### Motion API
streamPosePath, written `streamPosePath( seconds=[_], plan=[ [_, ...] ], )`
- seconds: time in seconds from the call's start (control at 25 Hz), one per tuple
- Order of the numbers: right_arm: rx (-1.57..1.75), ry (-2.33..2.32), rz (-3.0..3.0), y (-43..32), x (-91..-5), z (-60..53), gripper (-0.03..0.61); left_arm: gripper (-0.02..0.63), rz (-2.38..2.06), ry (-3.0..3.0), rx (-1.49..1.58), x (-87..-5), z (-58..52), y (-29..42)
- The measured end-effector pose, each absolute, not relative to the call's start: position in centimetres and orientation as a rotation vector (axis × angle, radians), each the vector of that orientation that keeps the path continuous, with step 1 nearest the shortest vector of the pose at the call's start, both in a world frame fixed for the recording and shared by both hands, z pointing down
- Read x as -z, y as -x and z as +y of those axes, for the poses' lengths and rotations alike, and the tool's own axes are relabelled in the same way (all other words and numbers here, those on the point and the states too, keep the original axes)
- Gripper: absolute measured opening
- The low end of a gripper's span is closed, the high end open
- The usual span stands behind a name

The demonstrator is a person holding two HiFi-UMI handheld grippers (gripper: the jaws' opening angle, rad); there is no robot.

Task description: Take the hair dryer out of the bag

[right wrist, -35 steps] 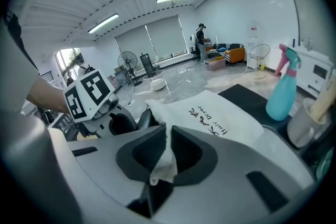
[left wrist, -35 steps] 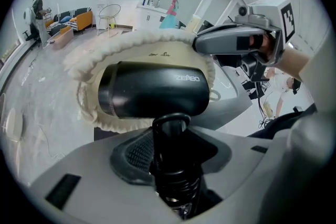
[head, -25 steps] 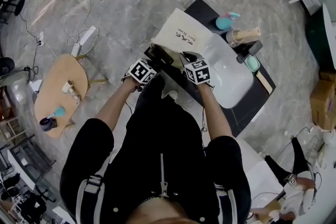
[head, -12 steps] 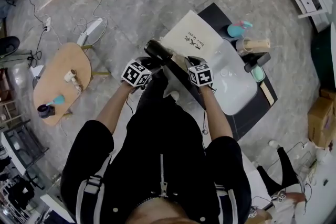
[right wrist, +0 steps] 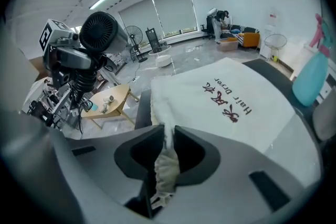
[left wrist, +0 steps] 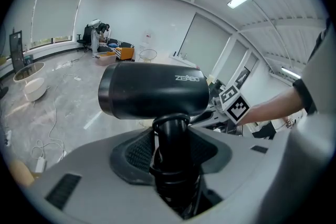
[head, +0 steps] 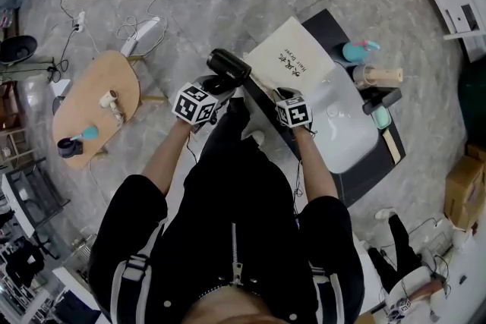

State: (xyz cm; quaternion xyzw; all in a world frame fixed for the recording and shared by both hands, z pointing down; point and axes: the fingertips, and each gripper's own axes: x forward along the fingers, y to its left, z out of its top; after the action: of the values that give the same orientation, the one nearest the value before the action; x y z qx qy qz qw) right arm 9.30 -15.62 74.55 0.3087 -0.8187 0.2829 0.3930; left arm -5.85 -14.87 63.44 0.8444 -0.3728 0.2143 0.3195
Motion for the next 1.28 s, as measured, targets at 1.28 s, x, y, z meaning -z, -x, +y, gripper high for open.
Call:
streamPosePath(
  seconds=[1.28],
  plan=[
    [-0.481, -1.652, -2.356, -23.9, -52.5, -16.2, 0.009, 0.204, -1.000, -2.565, -0.340, -51.8, -20.1, -2.2]
  ],
)
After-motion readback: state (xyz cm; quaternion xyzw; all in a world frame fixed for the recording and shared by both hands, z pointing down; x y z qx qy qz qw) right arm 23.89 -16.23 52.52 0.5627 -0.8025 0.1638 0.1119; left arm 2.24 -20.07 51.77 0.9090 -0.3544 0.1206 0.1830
